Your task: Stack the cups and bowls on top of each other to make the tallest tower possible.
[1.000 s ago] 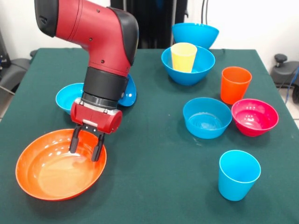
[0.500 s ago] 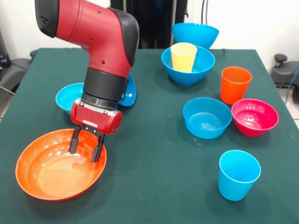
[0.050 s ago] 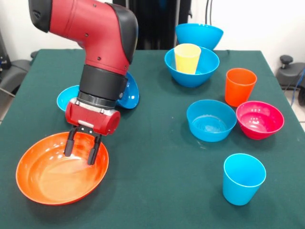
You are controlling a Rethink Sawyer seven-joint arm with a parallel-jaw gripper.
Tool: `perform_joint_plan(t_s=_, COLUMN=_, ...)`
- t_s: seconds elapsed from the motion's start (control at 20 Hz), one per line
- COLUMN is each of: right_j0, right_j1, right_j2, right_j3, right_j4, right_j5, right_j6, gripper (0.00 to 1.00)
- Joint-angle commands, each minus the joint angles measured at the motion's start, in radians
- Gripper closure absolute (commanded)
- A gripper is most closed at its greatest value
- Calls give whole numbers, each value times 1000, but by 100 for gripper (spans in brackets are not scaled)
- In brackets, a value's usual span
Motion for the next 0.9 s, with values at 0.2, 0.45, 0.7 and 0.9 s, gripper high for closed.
perform_joint_plan(t_s=0.2, right_j0=-28, right_j1=-87, right_j2=160, right_j3=79, right_j4=-51, right_j5=115, right_j6=-44, gripper=0)
perform_joint_plan(t_s=0.45, right_j0=-4, right_j1=-73, right_j2=138, right_j3=74, right_j4=-28, right_j5=108, right_j6=-20, gripper=0)
perform_joint_plan(t_s=0.7, right_j0=23, right_j1=-82, right_j2=133, right_j3=86, right_j4=8, right_j5=130, right_j6=5, gripper=0)
perform_joint_plan(t_s=0.9, right_j0=42, right_j1=-93, right_j2=126, right_j3=94, right_j4=30, right_j5=151, right_j6=18, gripper=0)
